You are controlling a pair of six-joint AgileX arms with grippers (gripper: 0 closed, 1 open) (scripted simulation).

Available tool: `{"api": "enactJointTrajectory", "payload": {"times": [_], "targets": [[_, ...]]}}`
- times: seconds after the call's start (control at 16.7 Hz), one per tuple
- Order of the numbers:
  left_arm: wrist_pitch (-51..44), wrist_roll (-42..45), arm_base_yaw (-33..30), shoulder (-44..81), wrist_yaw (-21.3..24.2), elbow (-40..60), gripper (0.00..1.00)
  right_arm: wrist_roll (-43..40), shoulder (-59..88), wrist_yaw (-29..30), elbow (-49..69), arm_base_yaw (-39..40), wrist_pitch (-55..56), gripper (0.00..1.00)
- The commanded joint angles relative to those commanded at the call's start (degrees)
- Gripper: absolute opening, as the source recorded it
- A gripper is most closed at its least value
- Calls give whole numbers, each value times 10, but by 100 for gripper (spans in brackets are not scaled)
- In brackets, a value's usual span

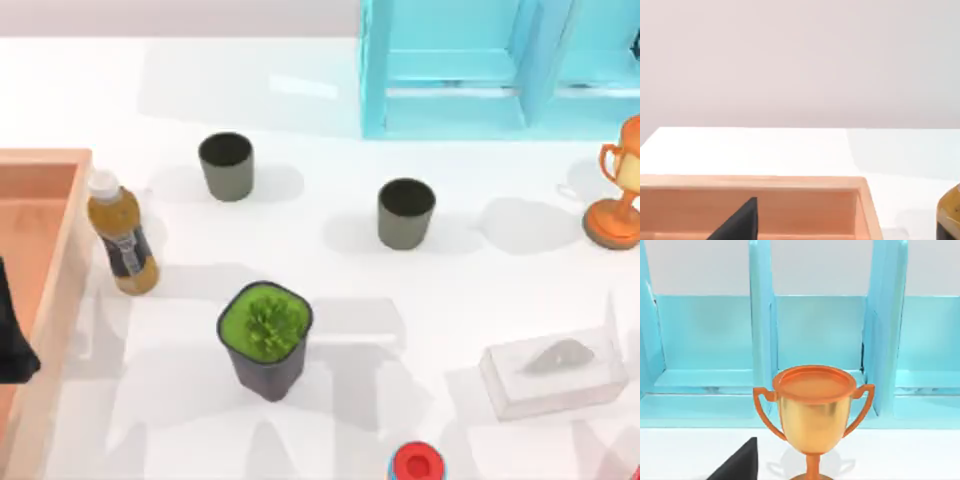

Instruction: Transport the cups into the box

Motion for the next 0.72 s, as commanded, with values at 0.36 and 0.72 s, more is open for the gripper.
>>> {"api": "enactJointTrajectory", "payload": {"times": [0.36, 0.72], "targets": [[-43, -35, -5, 54, -9, 54, 100, 0, 0, 0, 0, 0, 0, 100], [-197, -60, -59, 303, -13, 312, 100, 0, 0, 0, 0, 0, 0, 100]]}}
